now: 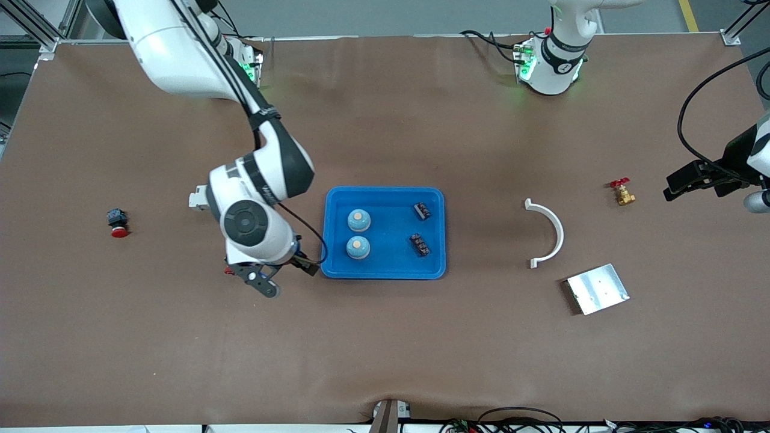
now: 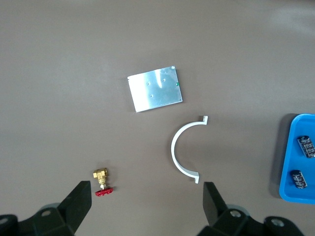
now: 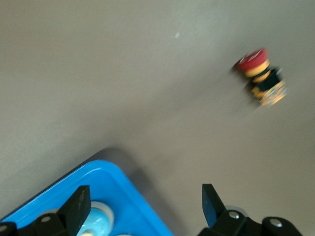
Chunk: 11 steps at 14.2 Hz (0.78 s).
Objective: Place electrolytic capacitor and blue bell in tray
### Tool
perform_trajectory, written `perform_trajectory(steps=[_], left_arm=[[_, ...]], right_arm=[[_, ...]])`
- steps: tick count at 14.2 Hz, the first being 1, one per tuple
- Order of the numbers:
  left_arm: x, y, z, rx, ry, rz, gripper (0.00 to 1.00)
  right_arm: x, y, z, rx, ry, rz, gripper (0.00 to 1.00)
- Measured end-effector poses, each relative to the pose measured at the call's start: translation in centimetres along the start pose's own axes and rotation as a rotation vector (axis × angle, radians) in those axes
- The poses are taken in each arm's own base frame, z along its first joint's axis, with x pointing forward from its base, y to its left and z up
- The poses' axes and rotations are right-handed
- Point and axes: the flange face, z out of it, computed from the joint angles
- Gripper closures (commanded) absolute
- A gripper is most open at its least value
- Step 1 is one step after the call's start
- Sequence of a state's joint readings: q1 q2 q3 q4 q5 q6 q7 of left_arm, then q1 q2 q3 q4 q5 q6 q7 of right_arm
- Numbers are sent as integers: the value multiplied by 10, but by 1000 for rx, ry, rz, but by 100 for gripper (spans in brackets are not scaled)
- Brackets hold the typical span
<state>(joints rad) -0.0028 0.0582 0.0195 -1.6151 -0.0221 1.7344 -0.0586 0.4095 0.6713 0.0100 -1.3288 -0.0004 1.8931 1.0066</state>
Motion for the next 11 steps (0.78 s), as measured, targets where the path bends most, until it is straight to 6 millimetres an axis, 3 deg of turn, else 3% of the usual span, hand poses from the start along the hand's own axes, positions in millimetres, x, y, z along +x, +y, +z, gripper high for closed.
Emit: perform_trajectory(steps=[5, 8, 11], left_arm=[[0, 0, 0, 0, 1, 0, 0], [0, 0, 0, 0, 1, 0, 0], [1, 0, 0, 0, 0, 0, 0]], right_arm=[[63, 68, -42, 16, 3, -177, 0], [120, 147, -80, 33, 12, -353, 0], [148, 219, -115, 44, 18, -438, 0]])
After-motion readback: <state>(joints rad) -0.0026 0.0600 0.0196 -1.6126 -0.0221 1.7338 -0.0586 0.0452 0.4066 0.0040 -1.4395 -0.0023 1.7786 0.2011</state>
